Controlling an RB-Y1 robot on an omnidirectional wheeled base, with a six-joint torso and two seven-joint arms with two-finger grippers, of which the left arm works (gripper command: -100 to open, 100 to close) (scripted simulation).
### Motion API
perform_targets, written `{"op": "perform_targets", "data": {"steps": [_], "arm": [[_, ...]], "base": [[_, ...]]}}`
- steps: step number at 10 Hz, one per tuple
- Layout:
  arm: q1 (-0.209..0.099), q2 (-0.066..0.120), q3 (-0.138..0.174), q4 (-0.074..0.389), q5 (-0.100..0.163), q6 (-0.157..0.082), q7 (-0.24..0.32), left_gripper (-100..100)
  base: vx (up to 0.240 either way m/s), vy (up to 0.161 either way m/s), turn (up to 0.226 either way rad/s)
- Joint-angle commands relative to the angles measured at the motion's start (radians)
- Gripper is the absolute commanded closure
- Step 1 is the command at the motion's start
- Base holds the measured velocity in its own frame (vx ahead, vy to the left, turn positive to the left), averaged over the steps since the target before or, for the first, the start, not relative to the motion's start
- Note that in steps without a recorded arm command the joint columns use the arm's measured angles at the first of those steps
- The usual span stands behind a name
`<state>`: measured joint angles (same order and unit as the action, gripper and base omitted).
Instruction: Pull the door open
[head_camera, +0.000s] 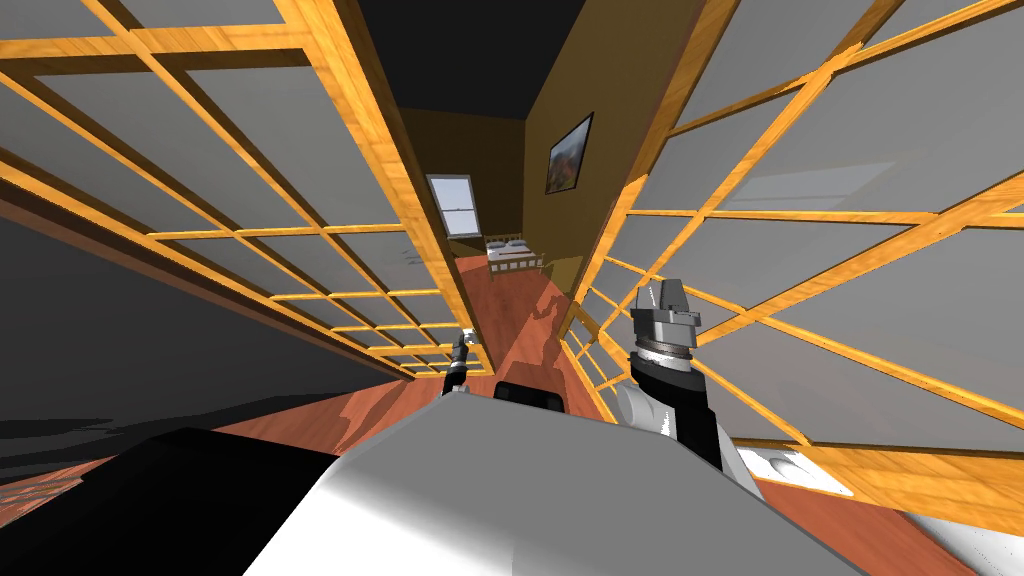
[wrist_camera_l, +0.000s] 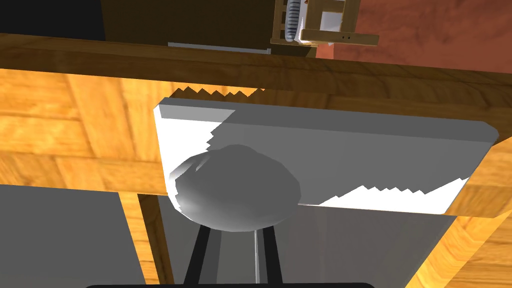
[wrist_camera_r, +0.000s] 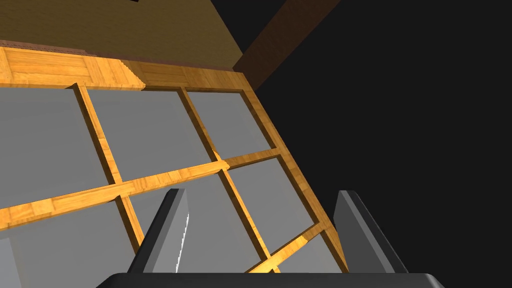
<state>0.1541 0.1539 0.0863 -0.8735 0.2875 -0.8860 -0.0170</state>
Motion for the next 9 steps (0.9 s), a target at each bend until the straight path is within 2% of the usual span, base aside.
{"op": "perform_targets", "data": {"steps": [1,2,3,9], "arm": [[0.001,-0.022,-0.03,-0.028,-0.012,-0.005,0.003,100],[0.001,-0.022,-0.03,-0.028,-0.012,-0.005,0.003,100],[0.001,-0.022,-0.043,-0.031,0.01,-0.005,0.045,100],[0.001,-0.022,-0.043,-0.031,0.01,-0.005,0.045,100]], "base": [[0.007,-0.004,-0.006],[0.0,0.0,0.0],[-0.026,0.008,-0.048],[-0.009,0.007,-0.008]]}}
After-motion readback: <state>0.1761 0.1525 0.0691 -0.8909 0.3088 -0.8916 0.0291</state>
